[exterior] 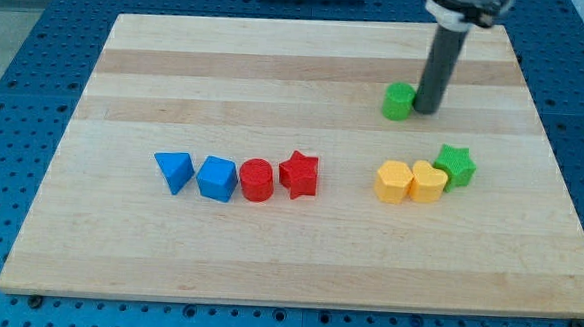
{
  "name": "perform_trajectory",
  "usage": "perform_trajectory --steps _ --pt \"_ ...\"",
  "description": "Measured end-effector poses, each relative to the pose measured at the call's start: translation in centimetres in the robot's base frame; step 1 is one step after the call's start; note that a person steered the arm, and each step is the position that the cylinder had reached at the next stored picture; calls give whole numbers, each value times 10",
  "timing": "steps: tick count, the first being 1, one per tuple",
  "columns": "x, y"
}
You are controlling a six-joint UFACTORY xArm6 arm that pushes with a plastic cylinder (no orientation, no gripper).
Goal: Move the green circle to the top center
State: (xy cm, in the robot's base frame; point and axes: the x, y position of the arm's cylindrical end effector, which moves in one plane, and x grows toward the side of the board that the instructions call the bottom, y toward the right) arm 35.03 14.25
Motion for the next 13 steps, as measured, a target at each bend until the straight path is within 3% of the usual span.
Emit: perform_trajectory --steps 1,3,4,5,6,9,12,13 --pt "-33 -22" --pt "-46 -46" --pt "-25 14" --pt "-23 37" --pt "20 32" --pt "19 -7" --pt "19 -119" --pt "-11 -126"
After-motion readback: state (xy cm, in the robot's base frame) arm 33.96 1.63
